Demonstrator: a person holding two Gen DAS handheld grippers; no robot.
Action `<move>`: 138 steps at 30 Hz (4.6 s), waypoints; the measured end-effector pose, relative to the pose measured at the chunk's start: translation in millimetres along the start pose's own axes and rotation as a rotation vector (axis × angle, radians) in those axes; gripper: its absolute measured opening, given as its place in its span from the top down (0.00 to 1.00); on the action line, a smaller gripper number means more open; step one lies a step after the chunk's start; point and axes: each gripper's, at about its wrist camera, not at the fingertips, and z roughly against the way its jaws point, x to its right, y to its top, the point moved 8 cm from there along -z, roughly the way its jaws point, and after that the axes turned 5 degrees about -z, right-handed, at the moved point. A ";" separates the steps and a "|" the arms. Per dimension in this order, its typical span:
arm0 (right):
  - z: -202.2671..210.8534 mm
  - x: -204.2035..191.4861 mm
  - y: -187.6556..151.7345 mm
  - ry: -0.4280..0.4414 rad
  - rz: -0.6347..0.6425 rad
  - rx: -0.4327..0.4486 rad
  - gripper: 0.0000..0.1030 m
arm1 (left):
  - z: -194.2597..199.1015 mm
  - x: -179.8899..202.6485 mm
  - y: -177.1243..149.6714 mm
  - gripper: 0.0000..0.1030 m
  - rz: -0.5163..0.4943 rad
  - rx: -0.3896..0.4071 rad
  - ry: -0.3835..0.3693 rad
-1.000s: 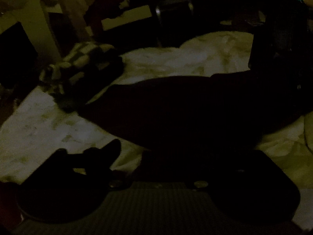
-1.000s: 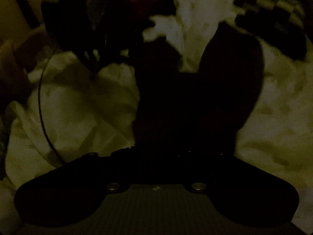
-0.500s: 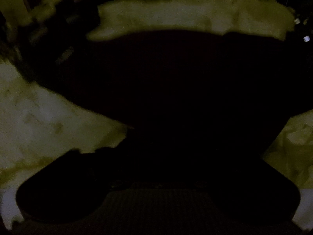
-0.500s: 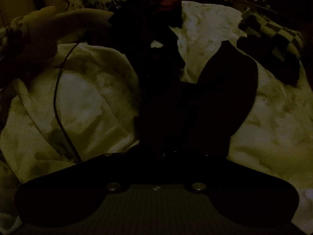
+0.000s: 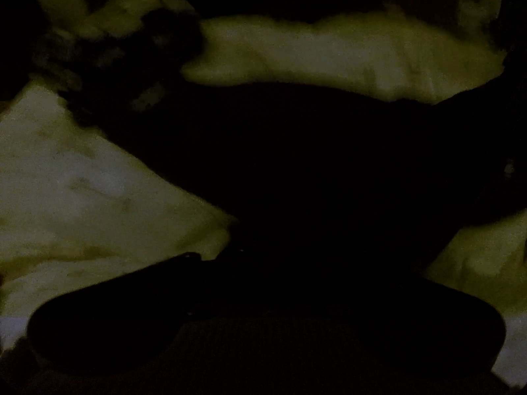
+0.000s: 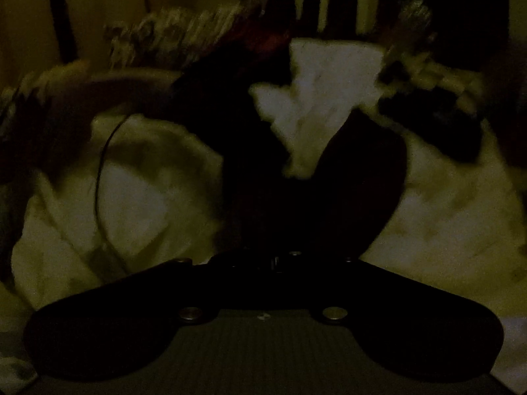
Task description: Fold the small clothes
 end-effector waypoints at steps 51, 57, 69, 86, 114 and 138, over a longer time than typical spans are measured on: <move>156.0 8.5 153.7 -0.134 0.144 0.405 0.96 | 226.8 -11.6 61.5 0.29 0.178 0.303 0.325; 68.2 32.2 78.8 -0.086 0.021 0.178 0.51 | 105.7 14.6 35.2 0.17 0.127 0.140 0.223; -17.7 -7.1 7.6 -0.123 0.358 0.003 0.00 | -17.6 24.8 -2.5 0.00 -0.036 0.097 0.154; 8.4 108.2 31.1 -0.350 0.038 0.103 0.92 | -30.8 42.5 17.4 0.00 -0.011 0.103 0.065; 8.2 142.4 6.5 -0.290 -0.155 0.139 0.91 | -60.5 37.8 38.1 0.96 0.019 0.144 -0.106; 249.3 -19.1 180.1 -0.222 0.304 0.728 0.93 | 383.9 71.2 163.5 0.97 0.008 0.622 0.563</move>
